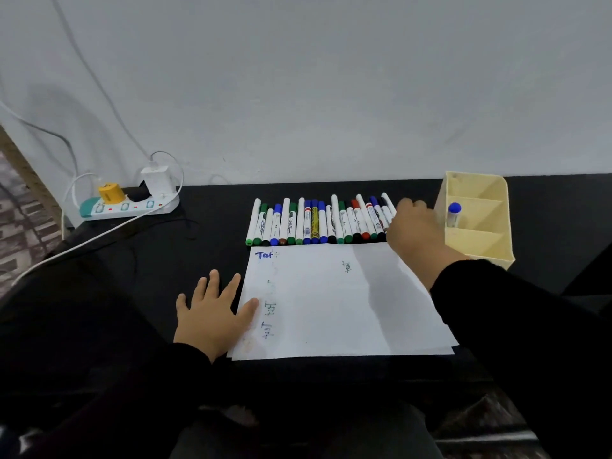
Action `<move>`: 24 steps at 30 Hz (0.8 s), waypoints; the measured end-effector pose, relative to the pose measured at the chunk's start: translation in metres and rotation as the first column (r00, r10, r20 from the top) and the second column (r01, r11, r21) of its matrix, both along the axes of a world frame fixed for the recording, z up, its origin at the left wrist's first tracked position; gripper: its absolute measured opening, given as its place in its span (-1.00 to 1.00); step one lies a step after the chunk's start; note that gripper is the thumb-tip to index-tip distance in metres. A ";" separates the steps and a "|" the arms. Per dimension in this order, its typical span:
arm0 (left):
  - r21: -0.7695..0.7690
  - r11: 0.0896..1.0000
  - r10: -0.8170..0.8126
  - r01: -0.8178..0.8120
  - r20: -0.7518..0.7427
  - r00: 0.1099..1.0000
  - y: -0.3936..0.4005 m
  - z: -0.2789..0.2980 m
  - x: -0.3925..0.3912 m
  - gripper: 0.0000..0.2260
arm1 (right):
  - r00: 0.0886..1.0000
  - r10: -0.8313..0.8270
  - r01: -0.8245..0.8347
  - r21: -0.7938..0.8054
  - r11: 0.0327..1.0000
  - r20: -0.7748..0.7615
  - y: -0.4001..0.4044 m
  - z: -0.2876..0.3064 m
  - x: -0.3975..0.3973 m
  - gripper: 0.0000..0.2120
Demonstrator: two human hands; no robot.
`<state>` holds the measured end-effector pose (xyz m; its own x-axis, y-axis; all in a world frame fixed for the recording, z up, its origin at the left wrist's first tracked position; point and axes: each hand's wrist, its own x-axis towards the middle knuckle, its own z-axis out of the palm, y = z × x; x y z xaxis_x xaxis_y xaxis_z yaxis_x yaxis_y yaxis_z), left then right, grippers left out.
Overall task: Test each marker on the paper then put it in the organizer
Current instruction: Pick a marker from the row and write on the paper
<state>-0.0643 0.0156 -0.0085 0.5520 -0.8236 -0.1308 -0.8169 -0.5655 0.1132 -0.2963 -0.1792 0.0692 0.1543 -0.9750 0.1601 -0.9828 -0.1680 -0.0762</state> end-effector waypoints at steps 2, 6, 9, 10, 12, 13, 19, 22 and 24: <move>-0.005 1.000 0.001 -0.001 0.007 1.000 -0.001 -0.001 0.001 -0.42 | 0.995 -0.045 0.051 0.072 0.996 -0.084 -0.011 -0.006 0.006 -0.65; 0.005 1.000 0.005 -0.006 0.015 1.000 -0.003 -0.001 0.002 -0.41 | 0.958 -0.086 0.147 0.207 0.967 -0.275 -0.029 -0.015 0.017 -0.63; -0.004 1.000 0.007 -0.007 0.005 1.000 -0.003 -0.002 0.003 -0.41 | 0.932 -0.074 0.171 0.253 0.952 -0.354 -0.038 -0.021 0.023 -0.63; -0.005 1.000 0.004 -0.004 -0.001 1.000 -0.002 -0.002 0.003 -0.41 | 0.924 -0.079 0.183 0.253 0.950 -0.374 -0.040 -0.023 0.024 -0.63; -0.008 1.000 -0.002 0.002 -0.014 1.000 -0.002 -0.001 0.003 -0.41 | 0.915 -0.084 0.191 0.240 0.952 -0.395 -0.044 -0.026 0.025 -0.64; -0.008 1.000 -0.004 0.004 -0.018 1.000 -0.001 -0.001 0.003 -0.41 | 0.911 -0.081 0.187 0.231 0.955 -0.403 -0.046 -0.028 0.026 -0.64; 0.004 1.000 -0.003 0.003 -0.021 1.000 -0.001 0.001 0.002 -0.41 | 0.869 -0.054 0.226 0.297 0.928 -0.492 -0.051 -0.025 0.029 -0.65; 0.012 1.000 0.000 0.000 -0.024 1.000 -0.001 0.002 0.001 -0.41 | 0.853 -0.043 0.240 0.318 0.917 -0.521 -0.051 -0.025 0.028 -0.66; 0.012 1.000 0.000 0.001 -0.028 1.000 -0.001 0.003 0.001 -0.41 | 0.846 -0.027 0.212 0.290 0.933 -0.532 -0.050 -0.027 0.026 -0.69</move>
<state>-0.0632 0.0146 -0.0059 0.5475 -0.8222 -0.1557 -0.8140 -0.5664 0.1290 -0.2702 -0.2292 0.0418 0.0019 -0.9715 -0.2372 -0.9048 -0.1026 0.4132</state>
